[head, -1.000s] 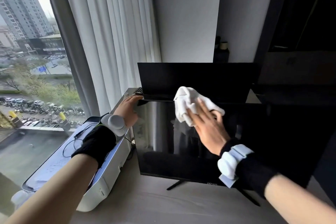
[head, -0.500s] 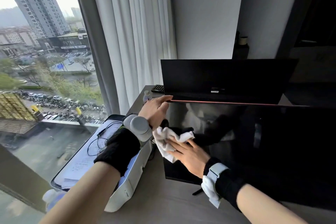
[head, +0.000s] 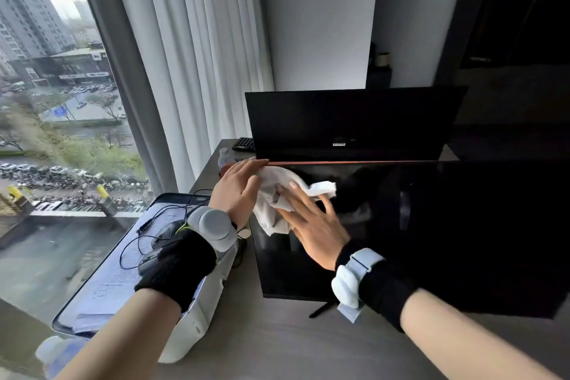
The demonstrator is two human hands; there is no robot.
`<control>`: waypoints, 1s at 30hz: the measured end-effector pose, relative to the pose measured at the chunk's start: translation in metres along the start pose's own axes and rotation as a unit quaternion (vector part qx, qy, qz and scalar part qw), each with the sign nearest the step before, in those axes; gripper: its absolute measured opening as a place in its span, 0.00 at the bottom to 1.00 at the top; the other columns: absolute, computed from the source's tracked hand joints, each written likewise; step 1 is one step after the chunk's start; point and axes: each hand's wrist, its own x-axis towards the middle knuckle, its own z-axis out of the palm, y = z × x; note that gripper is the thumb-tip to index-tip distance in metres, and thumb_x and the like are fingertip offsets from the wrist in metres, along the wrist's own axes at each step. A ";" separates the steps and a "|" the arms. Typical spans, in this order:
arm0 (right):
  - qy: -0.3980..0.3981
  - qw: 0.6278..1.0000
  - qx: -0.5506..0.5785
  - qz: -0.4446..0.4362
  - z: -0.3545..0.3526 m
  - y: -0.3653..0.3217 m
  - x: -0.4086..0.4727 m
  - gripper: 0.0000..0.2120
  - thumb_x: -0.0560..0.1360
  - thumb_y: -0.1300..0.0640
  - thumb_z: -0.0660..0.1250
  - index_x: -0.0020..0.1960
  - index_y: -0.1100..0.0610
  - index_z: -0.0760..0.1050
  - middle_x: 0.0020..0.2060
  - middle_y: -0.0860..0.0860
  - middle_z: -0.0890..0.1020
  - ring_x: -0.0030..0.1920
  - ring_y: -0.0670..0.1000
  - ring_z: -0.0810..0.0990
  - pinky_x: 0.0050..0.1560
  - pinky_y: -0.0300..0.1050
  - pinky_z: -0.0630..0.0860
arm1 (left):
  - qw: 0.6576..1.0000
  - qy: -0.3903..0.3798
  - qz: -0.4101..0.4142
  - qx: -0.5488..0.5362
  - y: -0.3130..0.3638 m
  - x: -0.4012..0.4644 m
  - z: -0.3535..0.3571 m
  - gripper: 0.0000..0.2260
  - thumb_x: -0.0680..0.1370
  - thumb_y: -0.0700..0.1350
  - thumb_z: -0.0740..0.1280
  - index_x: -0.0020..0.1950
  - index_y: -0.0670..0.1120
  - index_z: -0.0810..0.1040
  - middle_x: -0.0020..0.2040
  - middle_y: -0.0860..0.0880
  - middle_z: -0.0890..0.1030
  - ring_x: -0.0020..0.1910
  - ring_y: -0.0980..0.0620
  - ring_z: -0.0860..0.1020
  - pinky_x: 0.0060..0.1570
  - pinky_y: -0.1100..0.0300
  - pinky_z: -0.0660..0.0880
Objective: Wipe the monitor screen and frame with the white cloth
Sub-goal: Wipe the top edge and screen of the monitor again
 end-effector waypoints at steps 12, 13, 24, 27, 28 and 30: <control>-0.007 0.998 -0.031 0.055 0.008 0.074 -0.094 0.28 0.70 0.58 0.54 0.70 0.49 0.67 0.73 0.49 0.65 0.76 0.47 0.54 0.68 0.55 0.56 | 0.998 0.059 0.014 0.010 -0.001 -0.002 0.014 0.19 0.75 0.48 0.54 0.63 0.49 0.75 0.62 0.50 0.76 0.64 0.50 0.71 0.60 0.57 0.68; 0.016 0.996 -0.031 0.082 0.001 0.090 -0.097 0.28 0.71 0.58 0.54 0.71 0.49 0.65 0.73 0.49 0.62 0.77 0.48 0.49 0.70 0.56 0.54 | 0.997 0.078 0.016 0.021 -0.002 -0.002 0.019 0.18 0.75 0.48 0.54 0.62 0.49 0.74 0.61 0.51 0.76 0.64 0.50 0.71 0.58 0.59 0.68; 0.079 0.925 0.016 0.370 -0.020 0.209 -0.206 0.24 0.77 0.54 0.52 0.69 0.62 0.68 0.72 0.65 0.64 0.74 0.60 0.54 0.65 0.66 0.59 | 0.983 0.147 0.011 0.110 -0.006 -0.002 0.047 0.14 0.78 0.53 0.54 0.61 0.50 0.68 0.63 0.50 0.72 0.67 0.48 0.68 0.56 0.45 0.73; 0.070 0.913 0.031 0.401 -0.018 0.217 -0.232 0.25 0.78 0.52 0.51 0.72 0.62 0.62 0.73 0.63 0.61 0.75 0.61 0.52 0.65 0.72 0.58 | 0.983 0.148 0.002 0.110 -0.005 -0.004 0.045 0.14 0.77 0.53 0.54 0.60 0.50 0.69 0.64 0.50 0.73 0.68 0.50 0.66 0.58 0.47 0.72; 0.068 0.912 0.038 0.403 -0.018 0.217 -0.234 0.26 0.78 0.51 0.51 0.72 0.62 0.60 0.74 0.63 0.60 0.75 0.61 0.51 0.65 0.73 0.57 | 0.983 0.151 -0.004 0.104 -0.003 -0.004 0.044 0.15 0.77 0.53 0.54 0.60 0.50 0.69 0.64 0.50 0.73 0.68 0.50 0.66 0.59 0.48 0.71; 0.079 0.904 0.058 0.417 -0.017 0.210 -0.229 0.28 0.77 0.51 0.51 0.73 0.64 0.58 0.74 0.64 0.57 0.76 0.62 0.49 0.66 0.74 0.54 | 0.984 0.149 -0.010 0.095 0.002 -0.005 0.043 0.15 0.77 0.52 0.55 0.60 0.49 0.70 0.65 0.50 0.73 0.69 0.49 0.67 0.60 0.49 0.70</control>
